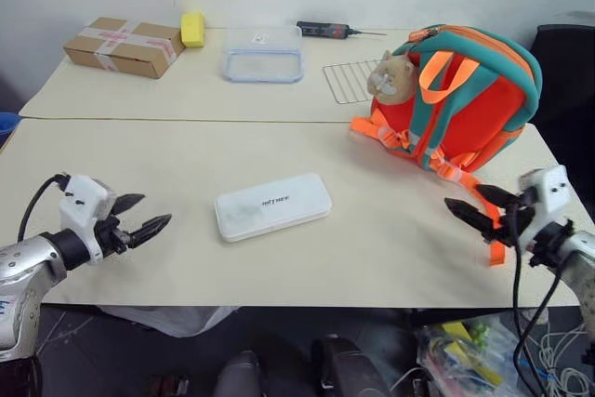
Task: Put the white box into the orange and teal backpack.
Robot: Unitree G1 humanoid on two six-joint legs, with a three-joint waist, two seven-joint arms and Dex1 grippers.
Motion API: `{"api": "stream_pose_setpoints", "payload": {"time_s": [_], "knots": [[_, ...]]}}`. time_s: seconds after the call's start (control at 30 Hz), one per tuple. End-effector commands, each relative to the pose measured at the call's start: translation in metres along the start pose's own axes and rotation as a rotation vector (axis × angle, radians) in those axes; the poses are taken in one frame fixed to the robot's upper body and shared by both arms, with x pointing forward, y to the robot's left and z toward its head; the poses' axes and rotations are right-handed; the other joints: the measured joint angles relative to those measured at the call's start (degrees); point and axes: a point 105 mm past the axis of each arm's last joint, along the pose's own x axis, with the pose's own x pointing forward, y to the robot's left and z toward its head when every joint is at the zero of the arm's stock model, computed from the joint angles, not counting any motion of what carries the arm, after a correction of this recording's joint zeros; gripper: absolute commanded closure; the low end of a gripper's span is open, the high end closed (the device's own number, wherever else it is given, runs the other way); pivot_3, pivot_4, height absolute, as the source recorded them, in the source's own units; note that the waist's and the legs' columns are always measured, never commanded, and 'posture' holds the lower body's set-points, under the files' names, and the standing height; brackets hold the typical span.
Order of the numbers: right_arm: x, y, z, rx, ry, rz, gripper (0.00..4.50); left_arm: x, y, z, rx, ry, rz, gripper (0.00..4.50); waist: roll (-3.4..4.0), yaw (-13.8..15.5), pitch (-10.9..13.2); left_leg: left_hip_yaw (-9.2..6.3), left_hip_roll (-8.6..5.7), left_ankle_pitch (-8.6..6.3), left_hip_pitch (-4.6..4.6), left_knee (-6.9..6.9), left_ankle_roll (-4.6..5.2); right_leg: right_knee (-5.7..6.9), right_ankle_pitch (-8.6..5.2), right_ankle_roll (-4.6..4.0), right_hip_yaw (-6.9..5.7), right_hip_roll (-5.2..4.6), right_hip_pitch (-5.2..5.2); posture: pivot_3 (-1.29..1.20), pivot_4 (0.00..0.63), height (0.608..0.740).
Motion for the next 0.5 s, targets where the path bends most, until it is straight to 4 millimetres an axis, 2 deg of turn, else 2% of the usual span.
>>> {"api": "stream_pose_setpoints", "payload": {"time_s": [0.03,0.07,0.17,0.27,0.37,0.5], "knots": [[0.018,0.02,0.014,-0.083,-0.02,0.089,2.05,0.006,-0.012,0.002,0.058,0.025,-0.035,2.19,0.0,0.05,0.0,-0.01,0.0,0.0,-0.02,0.01,0.0,0.0,0.0,0.0,0.0,0.0,0.0,0.0,0.15,0.74],[0.023,0.023,0.014,-0.09,-0.016,0.102,2.39,0.007,-0.013,0.003,0.057,0.023,-0.038,2.51,0.0,0.09,0.0,0.0,-0.01,0.0,-0.02,0.02,0.01,0.0,0.0,0.0,0.0,-0.01,0.0,0.0,0.15,0.74],[0.058,0.048,0.013,-0.128,0.001,0.201,3.44,0.023,-0.026,0.004,0.063,0.017,-0.101,3.44,0.0,0.02,0.0,-0.01,0.0,0.0,-0.03,0.02,0.01,-0.01,0.0,0.0,-0.01,-0.01,-0.02,0.0,0.15,0.74],[0.078,0.055,0.01,-0.17,0.02,0.212,4.49,0.033,-0.035,0.001,0.042,0.024,-0.139,4.42,0.0,0.04,0.0,-0.01,-0.01,0.0,-0.03,0.12,0.01,0.09,0.0,0.0,-0.01,0.0,-0.03,0.0,0.15,0.74],[0.101,0.066,0.008,-0.196,0.034,0.231,4.5,0.042,-0.045,-0.004,0.03,0.054,-0.181,4.49,0.0,0.04,0.0,0.0,-0.01,0.0,-0.15,0.11,0.01,0.06,0.0,0.0,-0.01,-0.01,-0.13,0.0,0.15,0.74],[0.12,0.083,0.012,-0.209,0.019,0.275,4.5,0.05,-0.043,-0.001,0.022,0.052,-0.173,4.49,0.0,0.03,0.0,0.0,0.0,-0.01,-0.18,0.29,0.02,0.16,0.0,0.0,-0.02,-0.02,-0.16,0.0,0.15,0.74]]}}
